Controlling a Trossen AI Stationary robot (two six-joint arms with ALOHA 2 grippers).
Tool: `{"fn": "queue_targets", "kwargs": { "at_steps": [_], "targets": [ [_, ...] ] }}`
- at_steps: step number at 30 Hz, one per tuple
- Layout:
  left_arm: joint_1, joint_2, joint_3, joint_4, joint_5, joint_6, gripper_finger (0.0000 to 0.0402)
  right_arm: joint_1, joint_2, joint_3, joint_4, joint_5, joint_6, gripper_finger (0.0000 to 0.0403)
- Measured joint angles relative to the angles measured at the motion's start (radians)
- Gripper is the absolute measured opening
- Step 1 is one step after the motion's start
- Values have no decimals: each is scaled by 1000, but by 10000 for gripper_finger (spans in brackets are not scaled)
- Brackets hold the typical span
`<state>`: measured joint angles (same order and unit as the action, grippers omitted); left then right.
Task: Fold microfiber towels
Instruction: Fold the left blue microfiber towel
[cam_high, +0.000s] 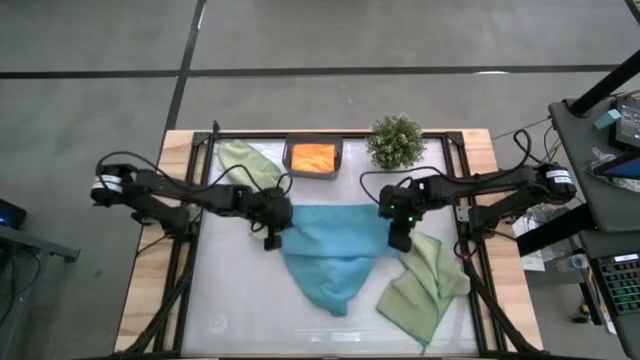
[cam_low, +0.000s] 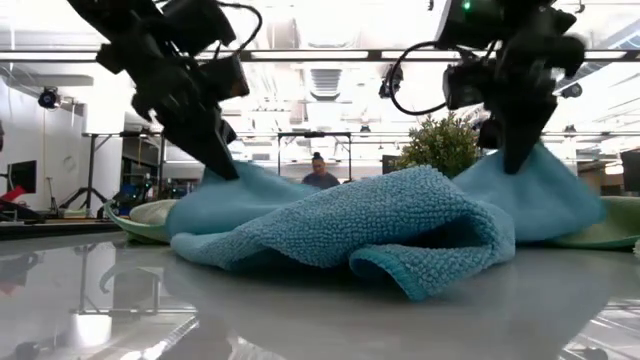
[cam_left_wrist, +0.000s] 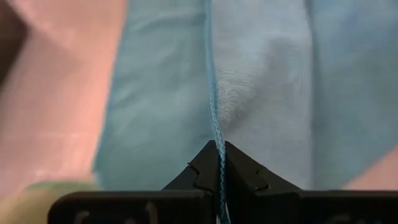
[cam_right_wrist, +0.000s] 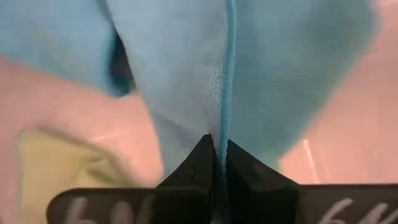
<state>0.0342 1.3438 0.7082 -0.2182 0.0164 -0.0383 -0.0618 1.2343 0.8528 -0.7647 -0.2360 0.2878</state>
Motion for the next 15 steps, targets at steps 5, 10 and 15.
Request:
{"fn": "queue_targets", "kwargs": {
  "at_steps": [5,10,15],
  "targets": [
    [32,45,-1,-16,-75,1,0,-30,0,0,3,57,-10,8],
    [48,95,-1,-10,-89,0,0,-44,0,0,4,125,-15,8],
    [52,135,0,-1,-173,-5,0,-43,5,0,22,132,-23,8]
  ]
}}
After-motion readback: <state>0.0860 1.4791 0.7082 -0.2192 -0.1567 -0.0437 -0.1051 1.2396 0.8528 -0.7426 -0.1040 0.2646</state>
